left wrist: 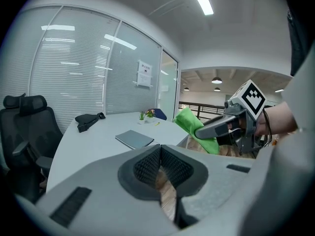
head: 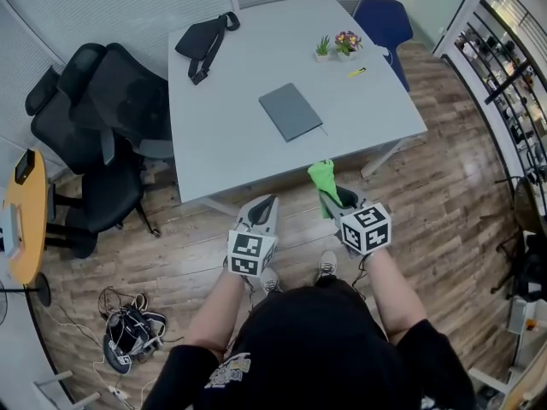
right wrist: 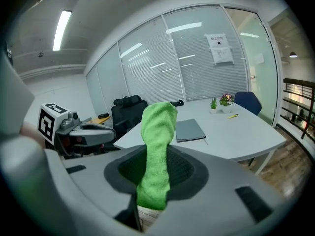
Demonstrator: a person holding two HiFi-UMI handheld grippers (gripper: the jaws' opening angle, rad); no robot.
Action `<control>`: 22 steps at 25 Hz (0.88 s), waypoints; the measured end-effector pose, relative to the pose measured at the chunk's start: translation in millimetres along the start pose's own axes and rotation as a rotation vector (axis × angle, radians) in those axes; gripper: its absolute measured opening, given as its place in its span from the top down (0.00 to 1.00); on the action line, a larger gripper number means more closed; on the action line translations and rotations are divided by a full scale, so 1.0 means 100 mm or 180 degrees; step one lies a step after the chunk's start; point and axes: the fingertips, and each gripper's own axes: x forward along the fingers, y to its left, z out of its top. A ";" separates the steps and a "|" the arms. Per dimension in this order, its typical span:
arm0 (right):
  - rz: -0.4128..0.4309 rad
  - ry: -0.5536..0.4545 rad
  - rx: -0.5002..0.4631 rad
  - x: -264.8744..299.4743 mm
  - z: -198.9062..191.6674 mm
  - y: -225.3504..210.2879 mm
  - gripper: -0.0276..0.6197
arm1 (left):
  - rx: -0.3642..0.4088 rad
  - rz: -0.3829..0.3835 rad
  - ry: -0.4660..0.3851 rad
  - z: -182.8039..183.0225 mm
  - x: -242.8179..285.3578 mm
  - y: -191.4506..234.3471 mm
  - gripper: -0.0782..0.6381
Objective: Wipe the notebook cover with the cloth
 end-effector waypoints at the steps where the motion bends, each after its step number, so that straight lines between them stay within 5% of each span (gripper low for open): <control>1: -0.0002 0.0010 -0.0021 0.00 0.00 0.01 0.79 | 0.0000 0.0005 -0.0005 0.01 0.00 0.00 0.88; 22: 0.0068 -0.0017 -0.0014 -0.03 0.05 -0.13 0.79 | 0.0126 0.0034 0.0000 0.14 0.08 -0.12 0.88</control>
